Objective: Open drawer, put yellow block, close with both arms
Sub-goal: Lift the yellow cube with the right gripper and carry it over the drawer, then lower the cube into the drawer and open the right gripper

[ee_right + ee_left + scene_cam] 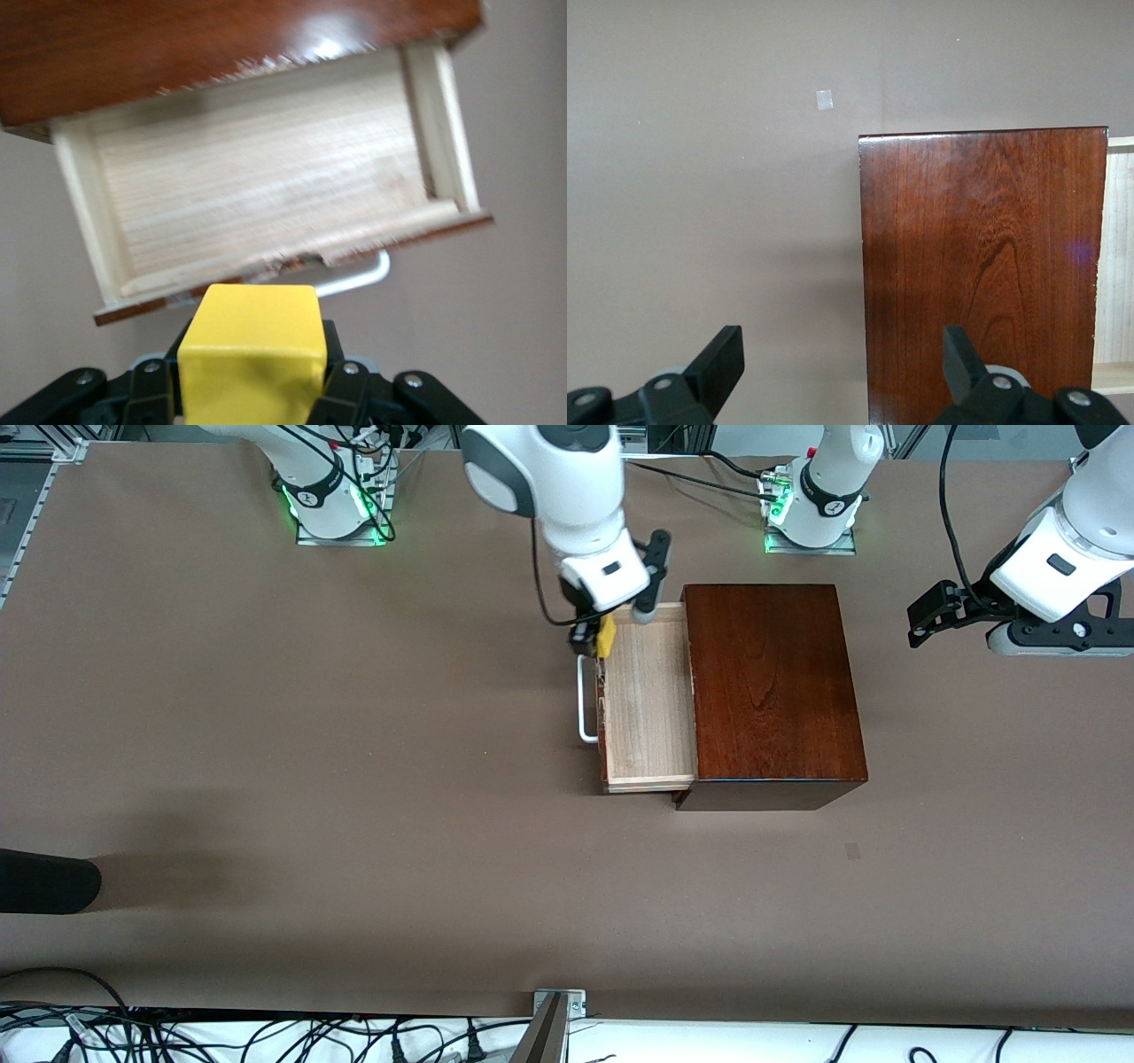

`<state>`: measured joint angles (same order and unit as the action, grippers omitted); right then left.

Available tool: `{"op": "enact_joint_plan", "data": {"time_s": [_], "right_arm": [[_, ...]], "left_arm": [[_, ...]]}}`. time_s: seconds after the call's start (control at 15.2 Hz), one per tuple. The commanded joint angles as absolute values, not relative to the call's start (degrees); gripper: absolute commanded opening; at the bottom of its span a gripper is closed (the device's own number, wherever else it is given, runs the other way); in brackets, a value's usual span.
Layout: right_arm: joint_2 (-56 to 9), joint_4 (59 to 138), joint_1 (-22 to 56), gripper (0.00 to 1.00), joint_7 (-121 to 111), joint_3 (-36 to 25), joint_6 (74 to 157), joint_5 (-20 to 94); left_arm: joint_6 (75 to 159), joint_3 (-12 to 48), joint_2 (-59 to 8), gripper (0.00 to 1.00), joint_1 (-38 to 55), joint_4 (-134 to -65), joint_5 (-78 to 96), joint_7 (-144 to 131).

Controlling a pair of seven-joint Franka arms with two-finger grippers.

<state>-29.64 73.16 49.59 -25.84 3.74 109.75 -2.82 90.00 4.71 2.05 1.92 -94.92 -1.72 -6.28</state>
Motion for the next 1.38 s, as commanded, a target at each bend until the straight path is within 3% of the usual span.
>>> {"op": "enact_joint_plan", "data": {"time_s": [0.0,1.31], "right_arm": [[-34.53,66.71,52.46,0.0,-29.61,3.25,107.4,-4.04],[-46.05,66.45,55.55,0.0,-39.11,2.99,113.46,-5.1]], "left_arm": [[88.86,4.75,1.49,1.0,1.76,-93.34,-0.7,-5.8],[88.33,4.75,1.58,1.0,1.76,-93.34,-0.7,-5.71]]}}
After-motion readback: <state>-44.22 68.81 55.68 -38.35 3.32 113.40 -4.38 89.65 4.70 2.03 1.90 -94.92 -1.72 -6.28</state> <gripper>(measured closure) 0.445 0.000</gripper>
